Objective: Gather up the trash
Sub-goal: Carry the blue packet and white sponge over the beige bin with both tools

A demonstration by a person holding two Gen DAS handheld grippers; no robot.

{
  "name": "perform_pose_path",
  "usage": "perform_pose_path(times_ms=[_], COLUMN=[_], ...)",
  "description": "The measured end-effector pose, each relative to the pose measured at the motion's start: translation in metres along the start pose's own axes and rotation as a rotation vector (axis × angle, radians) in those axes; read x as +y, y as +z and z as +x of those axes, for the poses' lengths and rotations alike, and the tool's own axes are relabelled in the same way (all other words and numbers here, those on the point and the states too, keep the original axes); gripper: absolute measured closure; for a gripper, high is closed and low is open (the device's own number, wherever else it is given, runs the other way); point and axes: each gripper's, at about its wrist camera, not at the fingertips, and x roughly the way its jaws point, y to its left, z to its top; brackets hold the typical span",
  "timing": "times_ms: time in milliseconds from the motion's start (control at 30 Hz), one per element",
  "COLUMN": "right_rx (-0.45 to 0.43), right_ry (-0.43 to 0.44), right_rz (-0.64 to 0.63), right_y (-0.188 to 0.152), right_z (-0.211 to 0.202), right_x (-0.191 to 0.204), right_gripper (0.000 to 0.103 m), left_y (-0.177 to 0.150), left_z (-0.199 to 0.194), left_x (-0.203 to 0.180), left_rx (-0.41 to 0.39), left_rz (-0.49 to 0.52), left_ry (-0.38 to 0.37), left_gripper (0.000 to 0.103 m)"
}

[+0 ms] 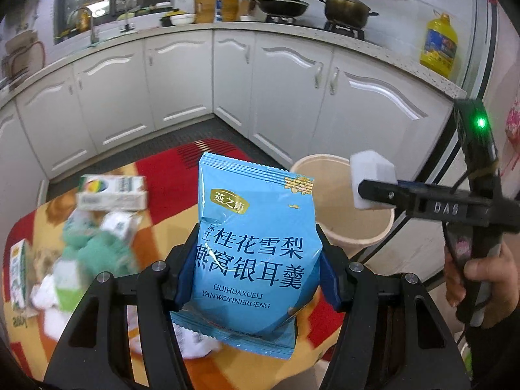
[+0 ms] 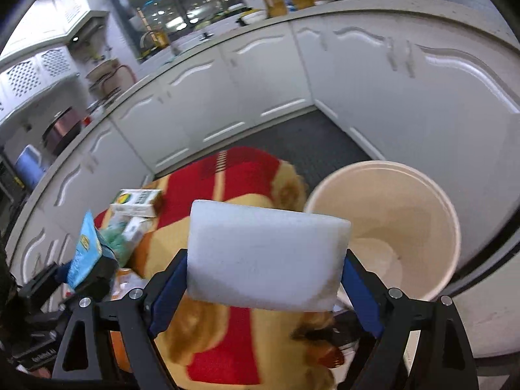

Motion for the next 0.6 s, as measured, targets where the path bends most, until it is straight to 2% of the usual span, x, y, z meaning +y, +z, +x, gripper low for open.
perform_pose_path(times_ms=[267,400,600], right_rx=[0.025,0.057,0.103], right_ry=[-0.125,-0.153,-0.162], right_rz=[0.049,0.073,0.103], right_y=[0.003,0.002,-0.007], right_z=[0.008,0.023,0.045], right_x=[-0.055,-0.077,-0.103], right_gripper=[0.015,0.015,0.015], left_y=[0.037,0.053,0.068], left_z=[0.049,0.076,0.115], left_x=[-0.027,-0.038,-0.047], left_rx=[0.060,0.091,0.112], left_rz=[-0.062,-0.101,-0.148], left_ry=[-0.078,-0.122,-0.125], left_gripper=[0.042,0.042,0.042])
